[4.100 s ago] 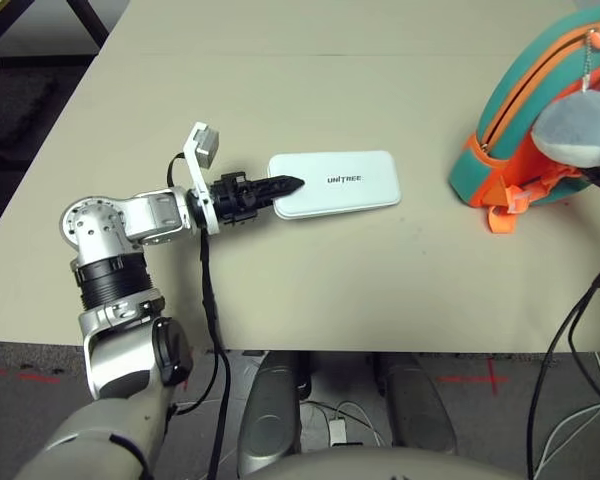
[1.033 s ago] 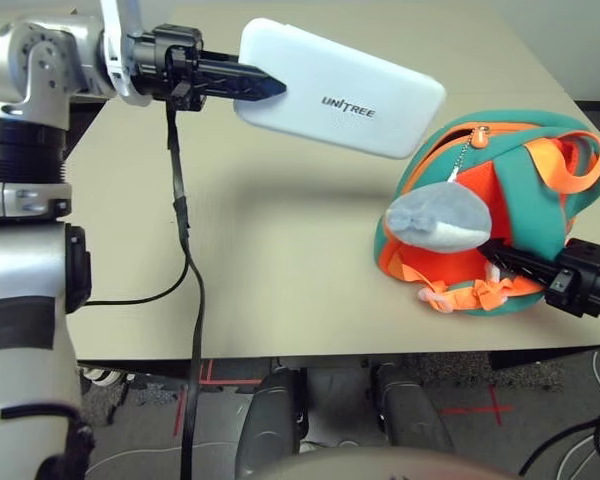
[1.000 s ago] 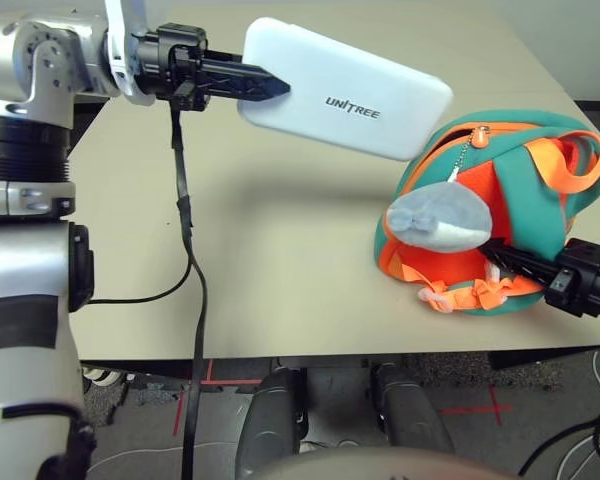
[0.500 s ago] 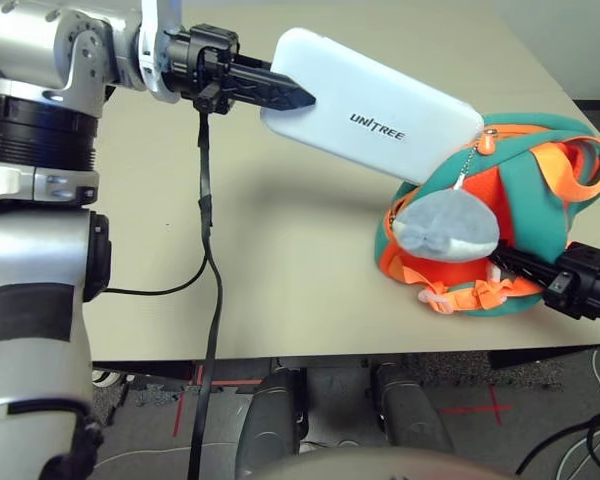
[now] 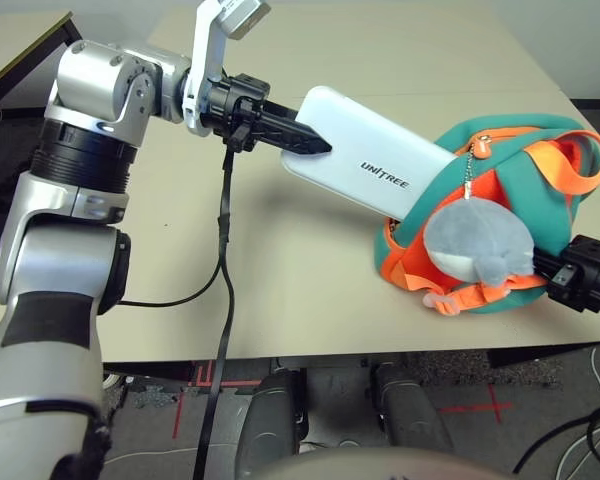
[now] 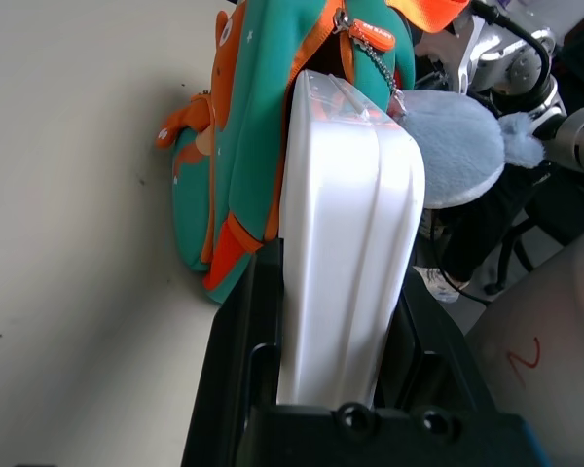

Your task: Put the pencil case into the backpack and zip it.

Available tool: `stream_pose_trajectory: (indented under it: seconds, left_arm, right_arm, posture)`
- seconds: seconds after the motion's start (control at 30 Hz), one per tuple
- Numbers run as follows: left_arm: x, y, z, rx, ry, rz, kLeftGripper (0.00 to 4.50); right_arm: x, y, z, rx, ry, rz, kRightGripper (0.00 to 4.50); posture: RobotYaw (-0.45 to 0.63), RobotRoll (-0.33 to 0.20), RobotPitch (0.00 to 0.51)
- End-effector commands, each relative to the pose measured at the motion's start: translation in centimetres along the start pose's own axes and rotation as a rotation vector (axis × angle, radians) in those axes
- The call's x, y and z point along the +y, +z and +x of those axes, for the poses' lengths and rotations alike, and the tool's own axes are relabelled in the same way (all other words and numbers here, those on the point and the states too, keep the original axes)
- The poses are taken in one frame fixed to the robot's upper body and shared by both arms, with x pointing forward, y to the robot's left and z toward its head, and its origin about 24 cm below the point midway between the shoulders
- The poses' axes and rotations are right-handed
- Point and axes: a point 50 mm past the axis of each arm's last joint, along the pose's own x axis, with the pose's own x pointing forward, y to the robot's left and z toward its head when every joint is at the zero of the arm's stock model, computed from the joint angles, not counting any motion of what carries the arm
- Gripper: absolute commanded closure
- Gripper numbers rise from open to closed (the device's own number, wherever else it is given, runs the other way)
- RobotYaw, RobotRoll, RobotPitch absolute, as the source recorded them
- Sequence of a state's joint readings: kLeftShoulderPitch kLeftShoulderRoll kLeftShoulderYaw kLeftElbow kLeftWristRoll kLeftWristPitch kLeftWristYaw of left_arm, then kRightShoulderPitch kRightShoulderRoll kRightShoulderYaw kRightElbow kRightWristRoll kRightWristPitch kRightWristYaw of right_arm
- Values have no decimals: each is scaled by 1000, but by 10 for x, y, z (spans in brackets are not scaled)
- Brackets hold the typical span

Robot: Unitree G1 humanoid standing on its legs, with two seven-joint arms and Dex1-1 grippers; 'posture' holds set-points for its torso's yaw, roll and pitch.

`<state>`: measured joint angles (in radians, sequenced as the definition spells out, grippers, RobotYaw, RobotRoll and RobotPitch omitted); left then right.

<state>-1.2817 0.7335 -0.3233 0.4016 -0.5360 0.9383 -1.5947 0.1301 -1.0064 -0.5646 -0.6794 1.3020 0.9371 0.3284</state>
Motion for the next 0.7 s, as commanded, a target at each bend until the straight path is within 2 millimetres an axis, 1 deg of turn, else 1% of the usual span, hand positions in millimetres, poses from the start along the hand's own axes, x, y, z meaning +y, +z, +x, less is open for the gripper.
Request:
stream_pose_trajectory:
  seconds: [0.03,0.17,0.5,0.7]
  left_arm:
    - [2,-6,12,48,-19,32,3147]
    - [6,-11,23,75,-4,66,3147]
    - [12,-20,63,76,23,170,3147]
    - [7,-28,79,69,-2,172,3147]
  right_arm:
    - [-2,2,2,4,-1,-17,4304]
    - [-4,4,5,-2,5,-24,4304]
    - [-2,4,12,-22,17,-22,4304]
    - [-1,4,15,-31,21,-20,4304]
  posture:
    - [-246,0,138]
    - [-241,0,136]
    - [-236,0,129]
    - [-235,0,127]
